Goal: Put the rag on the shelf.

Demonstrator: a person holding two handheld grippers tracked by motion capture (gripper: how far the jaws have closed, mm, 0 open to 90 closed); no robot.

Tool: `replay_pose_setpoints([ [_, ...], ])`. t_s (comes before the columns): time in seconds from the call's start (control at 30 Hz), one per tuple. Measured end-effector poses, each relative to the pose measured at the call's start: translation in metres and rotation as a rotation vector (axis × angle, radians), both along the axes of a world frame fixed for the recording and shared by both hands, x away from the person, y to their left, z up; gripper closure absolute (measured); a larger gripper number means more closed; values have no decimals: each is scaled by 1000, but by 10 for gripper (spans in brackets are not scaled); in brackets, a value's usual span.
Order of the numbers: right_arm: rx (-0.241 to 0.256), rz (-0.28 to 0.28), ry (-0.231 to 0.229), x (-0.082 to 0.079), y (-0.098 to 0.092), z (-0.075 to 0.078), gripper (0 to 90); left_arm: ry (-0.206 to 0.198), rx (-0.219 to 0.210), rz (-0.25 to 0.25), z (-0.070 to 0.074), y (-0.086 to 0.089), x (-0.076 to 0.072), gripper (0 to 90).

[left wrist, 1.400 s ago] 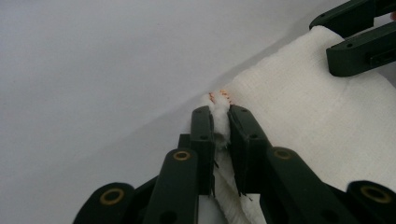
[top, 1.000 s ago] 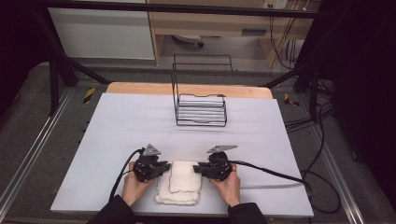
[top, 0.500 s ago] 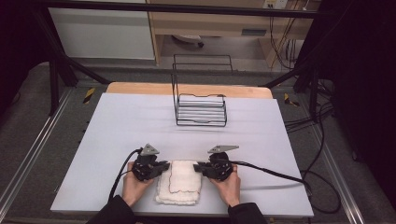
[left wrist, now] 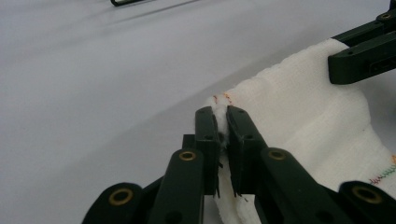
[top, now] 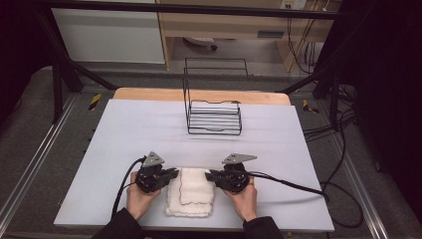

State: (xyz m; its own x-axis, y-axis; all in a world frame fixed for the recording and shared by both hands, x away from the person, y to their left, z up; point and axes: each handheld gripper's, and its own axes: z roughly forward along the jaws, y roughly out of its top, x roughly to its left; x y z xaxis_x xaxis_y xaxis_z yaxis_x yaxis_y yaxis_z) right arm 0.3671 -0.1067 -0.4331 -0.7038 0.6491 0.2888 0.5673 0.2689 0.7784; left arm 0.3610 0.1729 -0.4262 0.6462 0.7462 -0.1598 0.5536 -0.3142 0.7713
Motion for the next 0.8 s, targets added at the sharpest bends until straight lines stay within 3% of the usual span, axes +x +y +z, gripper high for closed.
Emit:
replay_pose_setpoints([
  [0.2,18,-1,-16,-2,-2,6,791,-34,-17,1,6,1,-4,833],
  [0.47,21,11,-87,-8,-1,19,794,-85,-35,10,16,3,-10,833],
  [0.8,48,-1,-139,-12,-2,26,794,-137,-69,26,26,6,-15,833],
])
